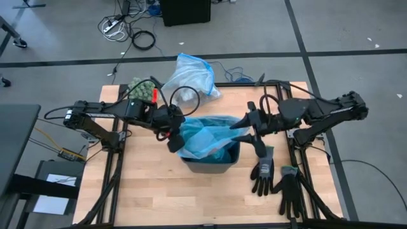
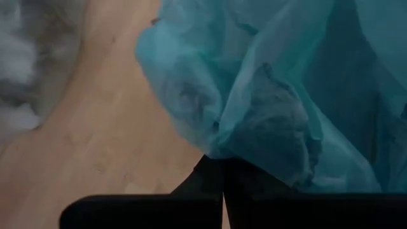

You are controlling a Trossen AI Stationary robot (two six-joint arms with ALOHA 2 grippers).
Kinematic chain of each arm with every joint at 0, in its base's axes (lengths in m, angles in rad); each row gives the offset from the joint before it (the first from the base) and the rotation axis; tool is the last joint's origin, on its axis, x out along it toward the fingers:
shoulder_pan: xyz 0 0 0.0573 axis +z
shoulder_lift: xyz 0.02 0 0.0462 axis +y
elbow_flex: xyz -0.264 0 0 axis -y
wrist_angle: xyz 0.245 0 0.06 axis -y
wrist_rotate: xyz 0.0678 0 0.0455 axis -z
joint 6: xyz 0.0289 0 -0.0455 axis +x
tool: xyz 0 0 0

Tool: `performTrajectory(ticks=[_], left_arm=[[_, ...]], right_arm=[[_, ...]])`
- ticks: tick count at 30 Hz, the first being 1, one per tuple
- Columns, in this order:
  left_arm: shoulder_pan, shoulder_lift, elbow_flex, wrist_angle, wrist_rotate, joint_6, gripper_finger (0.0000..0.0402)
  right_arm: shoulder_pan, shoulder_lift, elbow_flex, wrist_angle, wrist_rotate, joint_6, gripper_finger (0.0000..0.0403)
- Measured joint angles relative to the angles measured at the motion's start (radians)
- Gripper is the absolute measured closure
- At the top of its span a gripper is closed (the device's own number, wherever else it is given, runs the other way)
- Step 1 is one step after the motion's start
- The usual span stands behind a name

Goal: Place trash/remove bag and relplace
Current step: Insert the new blue trash bag into the trash bin

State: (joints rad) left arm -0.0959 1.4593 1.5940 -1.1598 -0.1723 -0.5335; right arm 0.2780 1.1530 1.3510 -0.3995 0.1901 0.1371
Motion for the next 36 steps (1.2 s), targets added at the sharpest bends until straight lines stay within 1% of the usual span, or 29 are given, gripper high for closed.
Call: performTrajectory(ticks=[5,8,11,18,20,22,24,26,28,30,32,35,36], left_arm=[[0.017,0.0,0.0,0.056,-0.01,0.006,0.0397],[0.03,0.0,0.0,0.088,0.03,0.005,0.0387],[0.046,0.0,0.0,0.094,0.092,0.005,0.0363],[0.051,-0.003,0.0,0.087,0.107,-0.033,0.0293],[0.05,-0.009,0.001,0.077,0.139,-0.063,0.0277],[0.05,-0.015,0.022,0.032,0.171,-0.078,0.0266],[0.05,-0.017,0.061,-0.045,0.166,-0.078,0.026],[0.05,-0.021,0.108,-0.125,0.124,-0.072,0.0259],[0.05,-0.023,0.149,-0.205,0.067,-0.062,0.0259],[0.051,-0.023,0.183,-0.258,0.033,-0.059,0.0259],[0.05,-0.023,0.211,-0.303,0.022,-0.068,0.0259],[0.031,-0.029,0.25,-0.335,0.02,-0.077,0.0259],[0.02,-0.03,0.261,-0.331,0.028,-0.077,0.0259]], right_arm=[[0.003,0.025,0.032,-0.031,-0.033,-0.05,0.0233],[0.003,0.049,0.048,-0.052,-0.083,-0.095,0.0239],[0.004,0.075,0.054,-0.072,-0.101,-0.15,0.024],[0.003,0.092,0.056,-0.108,-0.185,-0.235,0.0241],[0.003,0.093,0.056,-0.133,-0.187,-0.245,0.0241],[0.002,0.097,0.056,-0.137,-0.184,-0.244,0.0242],[-0.004,0.105,0.056,-0.139,-0.18,-0.245,0.0245],[-0.008,0.122,0.056,-0.138,-0.175,-0.244,0.0252],[-0.011,0.142,0.056,-0.129,-0.175,-0.242,0.0266],[-0.011,0.161,0.056,-0.112,-0.165,-0.223,0.0289],[-0.01,0.18,0.056,-0.083,-0.15,-0.197,0.0321],[0.006,0.19,0.056,-0.04,-0.133,-0.162,0.0383],[0.016,0.189,0.056,-0.015,-0.133,-0.155,0.0393]])
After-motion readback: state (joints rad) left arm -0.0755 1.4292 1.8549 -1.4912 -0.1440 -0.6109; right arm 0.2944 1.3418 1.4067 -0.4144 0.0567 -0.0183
